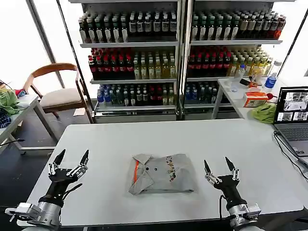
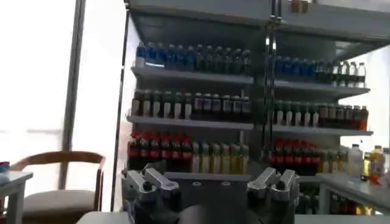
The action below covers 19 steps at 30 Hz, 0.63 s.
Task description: Fold and organize the clothes.
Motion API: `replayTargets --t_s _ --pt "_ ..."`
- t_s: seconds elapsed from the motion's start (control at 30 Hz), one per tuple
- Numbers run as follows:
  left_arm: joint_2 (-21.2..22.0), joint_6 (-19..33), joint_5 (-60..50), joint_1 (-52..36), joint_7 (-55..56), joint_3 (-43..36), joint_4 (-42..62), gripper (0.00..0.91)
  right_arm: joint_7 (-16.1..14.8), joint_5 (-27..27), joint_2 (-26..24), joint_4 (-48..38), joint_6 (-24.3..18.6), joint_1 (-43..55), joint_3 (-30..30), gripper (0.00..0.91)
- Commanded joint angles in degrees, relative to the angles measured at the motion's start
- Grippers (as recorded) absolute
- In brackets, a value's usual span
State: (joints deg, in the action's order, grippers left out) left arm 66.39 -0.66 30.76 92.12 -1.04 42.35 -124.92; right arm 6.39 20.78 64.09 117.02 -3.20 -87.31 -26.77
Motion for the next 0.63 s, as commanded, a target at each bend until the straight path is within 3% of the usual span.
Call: replayTargets --t_s 0.03,0.63 --pt "1.60 0.31 -0.44 0.98 -0.81 1.05 -0.96 0.907 -0.94 0.42 -0.23 0.73 -0.60 -1.10 0.44 0.907" --pt "3.42 -0.66 0.20 4.92 -3.60 4.56 -5.55 0.907 -3.68 3.54 -1.63 2.99 -1.64 -4.54 -0.66 0.907"
